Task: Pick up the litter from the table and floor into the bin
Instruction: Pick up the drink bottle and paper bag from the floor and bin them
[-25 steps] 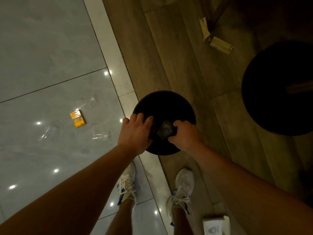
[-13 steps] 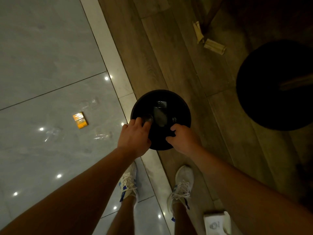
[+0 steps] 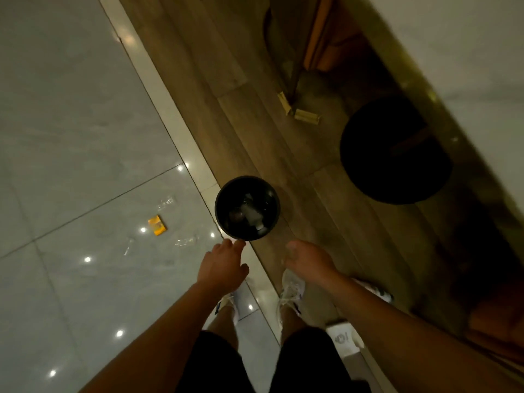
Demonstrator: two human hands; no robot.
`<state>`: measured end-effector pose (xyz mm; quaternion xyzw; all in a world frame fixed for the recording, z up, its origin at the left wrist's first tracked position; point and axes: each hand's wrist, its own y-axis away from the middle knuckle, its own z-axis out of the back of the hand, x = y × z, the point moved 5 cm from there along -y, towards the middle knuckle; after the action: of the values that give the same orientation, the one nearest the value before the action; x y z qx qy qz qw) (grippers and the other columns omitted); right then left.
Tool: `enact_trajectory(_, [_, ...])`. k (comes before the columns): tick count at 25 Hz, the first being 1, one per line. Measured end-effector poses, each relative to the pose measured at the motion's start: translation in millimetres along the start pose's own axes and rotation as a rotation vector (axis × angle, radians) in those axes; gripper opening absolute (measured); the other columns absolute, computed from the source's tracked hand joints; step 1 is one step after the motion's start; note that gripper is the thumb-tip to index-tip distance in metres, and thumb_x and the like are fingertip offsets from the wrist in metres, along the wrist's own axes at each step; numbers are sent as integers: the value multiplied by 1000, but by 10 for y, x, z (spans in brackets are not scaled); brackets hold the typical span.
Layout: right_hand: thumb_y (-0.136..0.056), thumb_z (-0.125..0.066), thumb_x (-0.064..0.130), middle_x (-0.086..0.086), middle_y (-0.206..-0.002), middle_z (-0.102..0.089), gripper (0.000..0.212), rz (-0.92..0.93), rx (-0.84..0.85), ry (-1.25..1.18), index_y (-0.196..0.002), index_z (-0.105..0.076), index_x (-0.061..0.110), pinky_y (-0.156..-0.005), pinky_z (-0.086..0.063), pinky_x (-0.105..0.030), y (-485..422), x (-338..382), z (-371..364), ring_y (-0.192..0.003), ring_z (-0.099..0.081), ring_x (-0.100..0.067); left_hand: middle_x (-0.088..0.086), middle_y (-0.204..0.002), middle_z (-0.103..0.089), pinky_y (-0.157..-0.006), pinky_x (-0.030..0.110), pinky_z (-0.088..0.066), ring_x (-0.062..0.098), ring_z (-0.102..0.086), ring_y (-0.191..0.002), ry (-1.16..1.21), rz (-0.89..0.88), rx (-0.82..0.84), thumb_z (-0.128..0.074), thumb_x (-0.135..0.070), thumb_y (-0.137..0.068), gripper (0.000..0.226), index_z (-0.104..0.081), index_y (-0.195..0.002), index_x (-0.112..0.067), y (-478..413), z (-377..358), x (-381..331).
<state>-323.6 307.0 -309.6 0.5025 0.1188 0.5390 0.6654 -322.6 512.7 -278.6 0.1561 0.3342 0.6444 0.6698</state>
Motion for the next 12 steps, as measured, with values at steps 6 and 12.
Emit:
enact_trajectory(6, [-87, -61, 37, -5, -132, -62, 47, -55, 14, -93, -130, -56, 20, -92, -45, -28, 1250, -225, 236, -117, -58, -24, 6, -122, -57, -87, 33, -50, 23, -58, -109, 134, 32, 105, -60, -40, -84, 57, -46, -138, -26, 1008, 226, -342])
enact_trajectory(12, [-85, -60, 36, -7, -119, -68, 38, -233, -98, -223, -119, -62, 19, -86, -46, -31, 2135, -432, -44, -110, -63, -27, 5, -125, -57, -92, 32, -50, 19, -59, -112, 126, -84, 213, -62, -41, -84, 56, -48, -136, -27, 1366, 217, -308])
